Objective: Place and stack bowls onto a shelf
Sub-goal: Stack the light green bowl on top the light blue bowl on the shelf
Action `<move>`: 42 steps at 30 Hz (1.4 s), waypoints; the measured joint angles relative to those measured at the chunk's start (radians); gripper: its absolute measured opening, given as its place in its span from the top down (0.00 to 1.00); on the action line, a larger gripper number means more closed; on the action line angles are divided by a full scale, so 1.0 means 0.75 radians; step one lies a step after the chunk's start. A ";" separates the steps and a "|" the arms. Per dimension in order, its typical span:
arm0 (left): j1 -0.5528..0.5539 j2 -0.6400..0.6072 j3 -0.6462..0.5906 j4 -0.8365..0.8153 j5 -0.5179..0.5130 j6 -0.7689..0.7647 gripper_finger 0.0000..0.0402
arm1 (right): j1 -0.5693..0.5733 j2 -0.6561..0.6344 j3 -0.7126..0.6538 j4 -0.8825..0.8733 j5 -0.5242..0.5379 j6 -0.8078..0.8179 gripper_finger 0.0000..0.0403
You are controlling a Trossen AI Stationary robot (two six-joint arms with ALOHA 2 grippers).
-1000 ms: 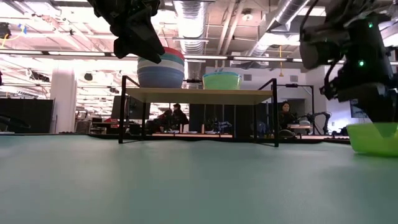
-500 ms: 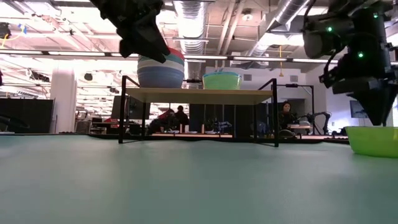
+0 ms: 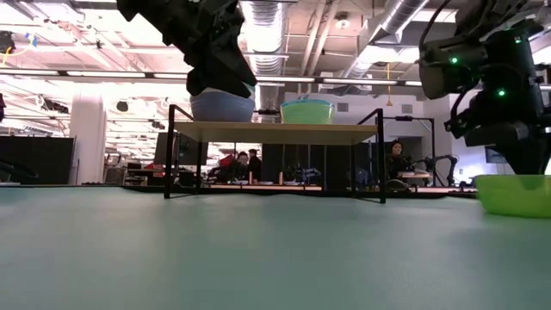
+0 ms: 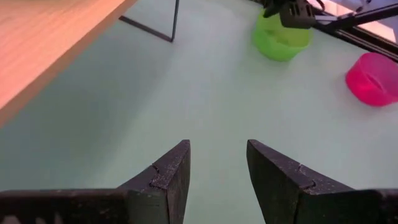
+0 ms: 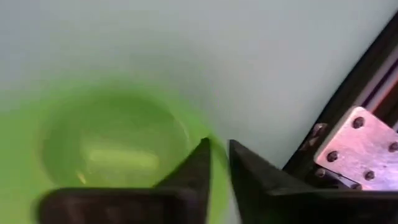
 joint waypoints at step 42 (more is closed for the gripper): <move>-0.002 -0.069 0.001 -0.146 -0.063 -0.071 0.65 | -0.676 0.465 1.362 0.322 0.043 -0.542 0.80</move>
